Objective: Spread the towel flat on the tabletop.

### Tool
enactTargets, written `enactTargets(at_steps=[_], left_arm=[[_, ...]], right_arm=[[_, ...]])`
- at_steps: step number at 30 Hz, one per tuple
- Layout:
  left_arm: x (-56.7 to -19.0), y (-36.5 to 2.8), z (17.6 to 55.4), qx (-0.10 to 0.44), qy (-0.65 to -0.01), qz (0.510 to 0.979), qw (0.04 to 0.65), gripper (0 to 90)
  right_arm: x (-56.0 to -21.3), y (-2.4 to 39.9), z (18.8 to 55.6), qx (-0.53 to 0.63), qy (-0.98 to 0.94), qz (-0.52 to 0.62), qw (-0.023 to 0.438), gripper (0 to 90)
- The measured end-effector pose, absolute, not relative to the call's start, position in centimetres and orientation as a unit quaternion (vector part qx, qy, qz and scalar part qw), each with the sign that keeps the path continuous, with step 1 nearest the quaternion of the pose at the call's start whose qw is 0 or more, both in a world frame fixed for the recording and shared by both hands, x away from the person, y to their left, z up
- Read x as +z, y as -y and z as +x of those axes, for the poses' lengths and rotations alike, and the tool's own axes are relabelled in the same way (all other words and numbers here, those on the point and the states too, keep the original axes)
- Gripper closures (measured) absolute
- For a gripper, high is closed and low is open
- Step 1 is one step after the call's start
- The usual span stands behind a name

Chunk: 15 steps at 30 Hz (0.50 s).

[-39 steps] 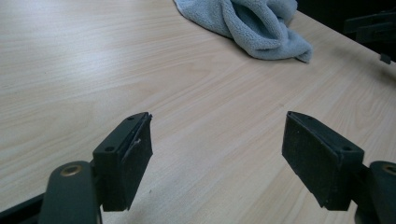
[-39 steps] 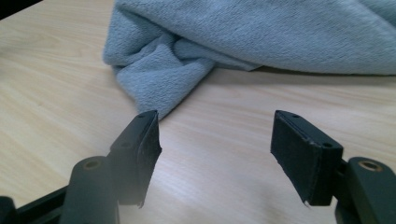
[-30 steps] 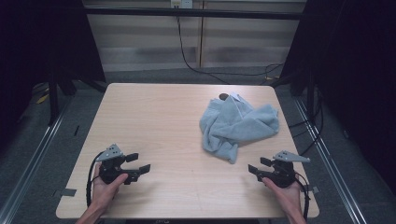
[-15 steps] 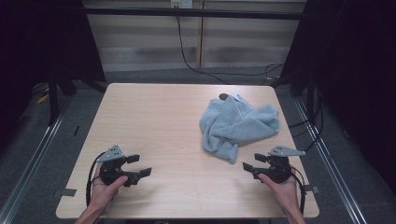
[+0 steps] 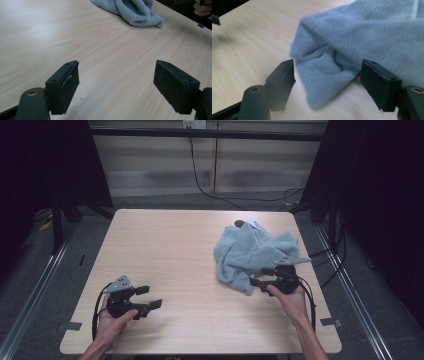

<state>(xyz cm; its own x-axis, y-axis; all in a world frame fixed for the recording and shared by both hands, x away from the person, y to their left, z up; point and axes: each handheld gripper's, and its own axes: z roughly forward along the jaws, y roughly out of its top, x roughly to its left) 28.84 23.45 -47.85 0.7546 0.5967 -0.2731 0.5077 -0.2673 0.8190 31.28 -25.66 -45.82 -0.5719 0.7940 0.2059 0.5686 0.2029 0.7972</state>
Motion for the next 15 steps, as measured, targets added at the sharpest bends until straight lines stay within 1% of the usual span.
enactTargets(at_steps=[1, 4, 5, 6, 8, 11, 14, 15], left_arm=[[-47.9, -23.5, 29.0, 0.040, -0.347, 0.795, 0.496, 20.4], [-47.9, -23.7, 29.0, 0.050, -0.354, 0.791, 0.497, 20.3], [-47.9, -23.7, 29.0, 0.050, -0.354, 0.791, 0.497, 20.2], [-47.9, -23.7, 29.0, 0.053, -0.354, 0.791, 0.496, 20.2], [-47.9, -23.7, 29.0, 0.054, -0.359, 0.788, 0.497, 19.7], [-47.9, -23.8, 29.0, 0.050, -0.359, 0.789, 0.496, 19.7], [-47.9, -23.8, 29.0, 0.047, -0.357, 0.790, 0.497, 19.7], [-47.9, -23.9, 29.0, 0.046, -0.356, 0.789, 0.499, 19.7]], right_arm=[[-45.7, 25.7, 31.7, 0.448, -0.766, 0.443, 0.128, 26.9], [-44.9, 25.6, 33.8, 0.442, -0.766, 0.448, 0.132, 25.0], [-44.9, 25.6, 33.8, 0.442, -0.766, 0.448, 0.132, 25.0], [-44.8, 25.6, 34.4, 0.432, -0.770, 0.451, 0.126, 23.5], [-44.6, 25.5, 35.2, 0.431, -0.772, 0.452, 0.119, 23.3], [-44.9, 25.1, 36.2, 0.418, -0.781, 0.449, 0.117, 24.1], [-45.3, 24.9, 37.3, 0.422, -0.780, 0.451, 0.094, 27.4], [-45.3, 24.8, 37.6, 0.423, -0.778, 0.454, 0.098, 28.2]])
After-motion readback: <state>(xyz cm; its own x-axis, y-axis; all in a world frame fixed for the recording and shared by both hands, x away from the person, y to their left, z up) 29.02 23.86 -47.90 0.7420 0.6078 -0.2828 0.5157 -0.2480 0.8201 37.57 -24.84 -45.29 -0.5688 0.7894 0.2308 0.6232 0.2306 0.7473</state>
